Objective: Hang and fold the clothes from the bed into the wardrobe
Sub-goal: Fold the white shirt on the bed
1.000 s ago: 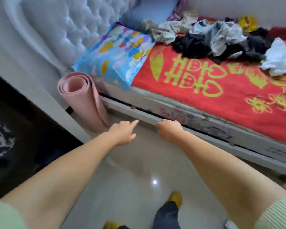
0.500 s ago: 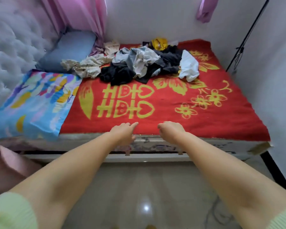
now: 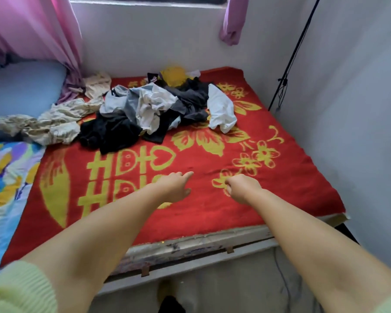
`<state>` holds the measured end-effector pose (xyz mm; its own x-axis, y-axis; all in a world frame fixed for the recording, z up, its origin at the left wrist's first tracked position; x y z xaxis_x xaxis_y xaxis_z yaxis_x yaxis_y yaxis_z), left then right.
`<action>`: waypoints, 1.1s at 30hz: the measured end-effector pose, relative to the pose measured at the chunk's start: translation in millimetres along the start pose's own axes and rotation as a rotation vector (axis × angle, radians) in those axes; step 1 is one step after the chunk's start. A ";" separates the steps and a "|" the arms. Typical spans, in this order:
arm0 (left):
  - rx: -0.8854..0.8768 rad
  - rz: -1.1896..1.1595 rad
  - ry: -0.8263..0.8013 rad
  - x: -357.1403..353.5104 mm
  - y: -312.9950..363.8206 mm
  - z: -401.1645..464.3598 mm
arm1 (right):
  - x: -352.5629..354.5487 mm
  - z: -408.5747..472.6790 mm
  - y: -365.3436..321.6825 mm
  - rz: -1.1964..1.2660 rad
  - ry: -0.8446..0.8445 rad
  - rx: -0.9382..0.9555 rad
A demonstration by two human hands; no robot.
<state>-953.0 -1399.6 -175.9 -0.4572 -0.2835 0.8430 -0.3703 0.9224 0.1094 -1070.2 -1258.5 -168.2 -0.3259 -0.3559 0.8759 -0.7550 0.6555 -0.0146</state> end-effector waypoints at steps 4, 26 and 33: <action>-0.015 0.007 0.008 48.7 -26.0 61.2 | 31.8 52.2 22.0 0.079 0.018 -0.078; 0.059 -0.132 -0.144 81.6 2.2 434.5 | 8.9 406.3 200.1 0.202 -0.265 -0.025; 0.151 -0.201 0.036 83.8 12.1 568.0 | -77.7 527.3 225.0 0.199 -0.360 0.045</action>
<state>-1455.0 -1561.1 -403.1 -0.3340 -0.4454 0.8307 -0.5689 0.7979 0.1991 -1514.7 -1434.6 -493.9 -0.6405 -0.4403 0.6292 -0.6786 0.7081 -0.1952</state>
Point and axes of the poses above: each hand's wrist, its own z-axis towards the middle knuckle, its own x-axis out of the back of the hand, y = z × x, the point moved 8 cm from there along z, towards the middle knuckle, and after that the axes turned 8 degrees about -y, right-handed, at the moved point
